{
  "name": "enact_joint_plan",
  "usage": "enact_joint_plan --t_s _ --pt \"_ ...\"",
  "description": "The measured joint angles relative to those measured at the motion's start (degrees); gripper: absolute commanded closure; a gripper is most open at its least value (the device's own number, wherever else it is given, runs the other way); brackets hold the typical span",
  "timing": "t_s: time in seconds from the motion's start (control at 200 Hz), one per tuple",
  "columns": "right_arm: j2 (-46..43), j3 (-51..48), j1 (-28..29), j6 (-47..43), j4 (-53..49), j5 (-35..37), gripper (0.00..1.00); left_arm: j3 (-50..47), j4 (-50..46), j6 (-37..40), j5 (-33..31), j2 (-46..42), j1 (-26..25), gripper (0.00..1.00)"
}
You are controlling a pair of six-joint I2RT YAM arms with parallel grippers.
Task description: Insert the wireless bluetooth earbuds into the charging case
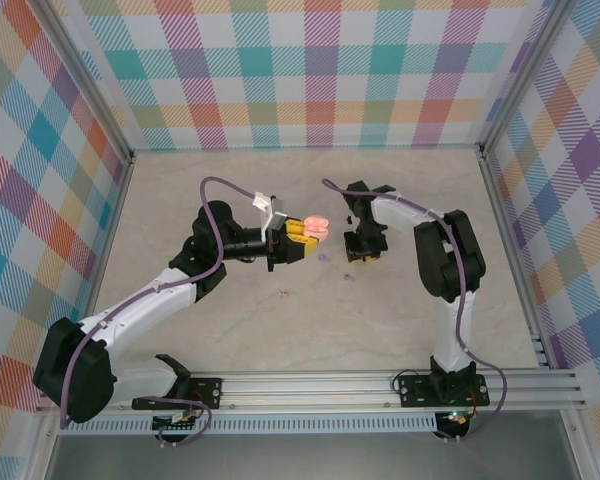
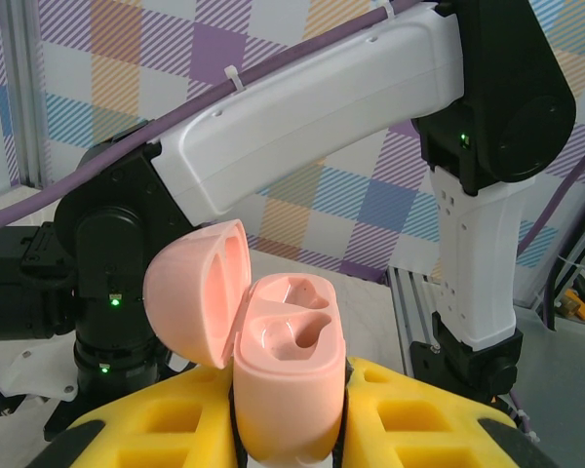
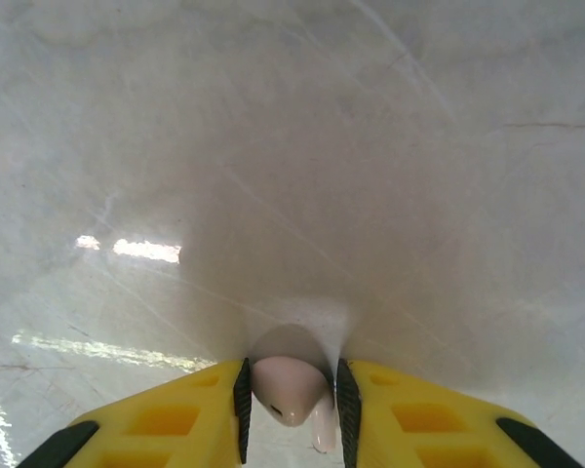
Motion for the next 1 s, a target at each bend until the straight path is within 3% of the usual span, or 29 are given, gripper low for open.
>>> enact_joint_plan --t_s 0.255,0.515,0.685,1.0 --pt "1.1 1.6 0.2 0.3 -1.6 1.6 0.66 0.0 0.0 0.0 0.0 0.0 0.0 0.74" --pt "2.1 3.2 0.3 1.7 -3.1 1.8 0.78 0.0 0.0 0.0 0.0 0.0 0.0 0.74" --pt "1.9 3.1 0.3 2.6 -3.0 1.8 0.8 0.0 0.0 0.0 0.0 0.0 0.0 0.74" --pt "-6.6 -8.0 -1.2 2.8 6.8 -0.2 0.81 0.0 -0.1 -1.6 -3.0 1.7 0.0 0.74"
